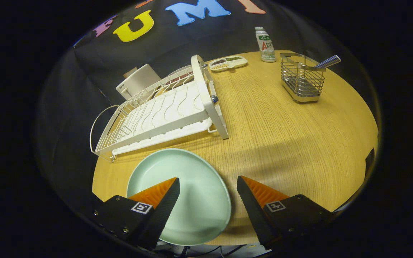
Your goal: Take the plate from the dish rack, then take the spoon from the basket and place it into the plate.
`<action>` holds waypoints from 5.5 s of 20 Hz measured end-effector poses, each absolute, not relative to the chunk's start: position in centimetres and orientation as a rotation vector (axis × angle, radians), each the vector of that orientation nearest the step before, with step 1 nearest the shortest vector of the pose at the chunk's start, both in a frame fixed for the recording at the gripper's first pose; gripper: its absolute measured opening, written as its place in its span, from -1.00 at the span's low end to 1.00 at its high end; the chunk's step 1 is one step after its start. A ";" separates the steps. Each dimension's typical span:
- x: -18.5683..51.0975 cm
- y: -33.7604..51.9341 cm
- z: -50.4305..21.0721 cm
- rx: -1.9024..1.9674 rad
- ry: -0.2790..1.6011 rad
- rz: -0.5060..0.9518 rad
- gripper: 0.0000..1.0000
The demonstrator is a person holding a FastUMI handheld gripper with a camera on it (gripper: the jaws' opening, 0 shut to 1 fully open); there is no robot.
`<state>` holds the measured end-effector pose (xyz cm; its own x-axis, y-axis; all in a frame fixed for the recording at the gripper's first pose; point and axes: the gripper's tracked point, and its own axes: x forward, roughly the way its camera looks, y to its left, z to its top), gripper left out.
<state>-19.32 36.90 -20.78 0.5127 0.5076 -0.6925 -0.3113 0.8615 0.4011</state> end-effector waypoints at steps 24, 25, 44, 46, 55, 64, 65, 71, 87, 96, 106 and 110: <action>-9.1 24.6 -10.8 0.175 0.554 0.120 0.98; -8.7 23.5 -10.6 0.177 0.542 0.093 0.98; 0.2 16.5 -12.3 0.268 0.490 -0.023 0.51; 0.7 16.6 -12.6 0.260 0.492 -0.014 0.51; 2.6 17.4 -11.2 0.261 0.419 0.107 -0.76; 3.2 18.9 -8.6 0.110 0.436 0.135 -0.94; 3.3 18.7 -8.0 0.088 0.430 0.127 -0.94; 1.9 17.8 -3.4 -0.013 0.393 0.111 -0.94; -9.2 27.2 4.4 -0.195 0.271 0.327 -0.95; -18.3 36.7 2.5 -0.224 0.301 0.582 -0.95; -22.9 41.4 -4.2 -0.233 0.456 0.709 -0.95; -23.6 42.4 -6.8 -0.238 0.514 0.731 -0.94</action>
<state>-23.60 42.37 -6.79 0.6283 0.5744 -0.5247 -0.6883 0.7248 -0.0307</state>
